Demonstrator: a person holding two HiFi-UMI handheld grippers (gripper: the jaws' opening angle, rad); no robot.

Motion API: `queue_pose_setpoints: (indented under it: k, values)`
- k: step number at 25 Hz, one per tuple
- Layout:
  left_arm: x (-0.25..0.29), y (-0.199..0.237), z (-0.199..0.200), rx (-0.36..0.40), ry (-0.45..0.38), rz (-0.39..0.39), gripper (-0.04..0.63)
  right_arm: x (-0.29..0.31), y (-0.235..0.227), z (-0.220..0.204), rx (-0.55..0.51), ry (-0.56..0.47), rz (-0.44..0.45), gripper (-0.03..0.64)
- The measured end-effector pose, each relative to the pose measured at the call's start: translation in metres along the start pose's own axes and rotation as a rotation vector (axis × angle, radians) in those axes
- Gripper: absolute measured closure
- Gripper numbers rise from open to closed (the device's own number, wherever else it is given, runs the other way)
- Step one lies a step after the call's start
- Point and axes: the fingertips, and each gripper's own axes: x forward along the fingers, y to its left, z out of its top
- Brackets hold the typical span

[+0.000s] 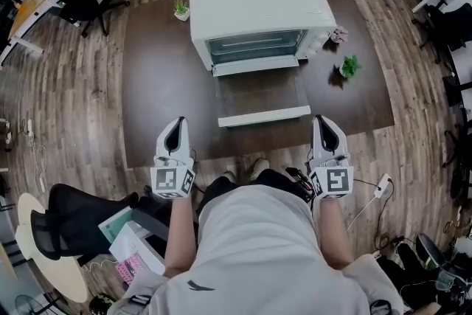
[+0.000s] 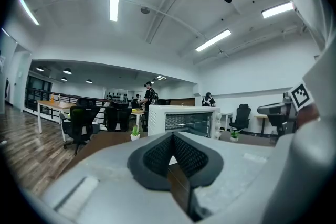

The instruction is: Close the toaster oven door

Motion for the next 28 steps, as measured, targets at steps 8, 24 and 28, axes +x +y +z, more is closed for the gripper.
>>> queue_pose_setpoints:
  k: [8, 24, 28]
  values:
    - [0.009, -0.015, 0.001, -0.009, -0.007, 0.052, 0.591, 0.013, -0.012, -0.008, -0.002, 0.007, 0.074, 0.617]
    - [0.012, -0.003, -0.014, -0.015, -0.017, 0.039, 0.591, 0.024, -0.001, -0.025, 0.001, 0.025, 0.052, 0.617]
    - [0.013, -0.004, -0.032, -0.019, -0.014, 0.025, 0.591, 0.028, 0.002, -0.035, 0.000, 0.033, 0.041, 0.617]
